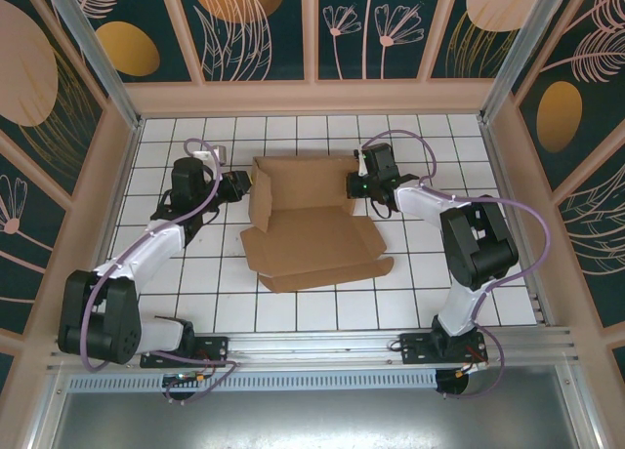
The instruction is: Fold the paper box
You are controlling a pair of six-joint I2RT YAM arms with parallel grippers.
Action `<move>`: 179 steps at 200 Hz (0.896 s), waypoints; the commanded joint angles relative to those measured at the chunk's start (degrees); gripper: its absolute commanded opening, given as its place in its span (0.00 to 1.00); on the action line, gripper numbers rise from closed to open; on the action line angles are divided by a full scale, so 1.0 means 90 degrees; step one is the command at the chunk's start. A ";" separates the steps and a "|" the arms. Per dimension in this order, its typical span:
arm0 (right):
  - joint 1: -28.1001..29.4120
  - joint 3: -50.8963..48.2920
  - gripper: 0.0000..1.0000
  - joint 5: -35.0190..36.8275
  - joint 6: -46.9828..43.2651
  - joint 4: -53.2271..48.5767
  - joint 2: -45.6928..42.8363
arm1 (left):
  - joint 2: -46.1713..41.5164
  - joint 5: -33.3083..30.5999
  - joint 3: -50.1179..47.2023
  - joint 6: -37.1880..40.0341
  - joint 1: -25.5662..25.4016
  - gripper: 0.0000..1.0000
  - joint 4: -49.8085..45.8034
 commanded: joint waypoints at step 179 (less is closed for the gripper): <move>-0.0104 -0.0128 0.00 -0.0210 0.0062 -0.0302 0.0304 | -0.0464 0.0432 -0.0159 0.0328 -0.0084 0.01 -0.0226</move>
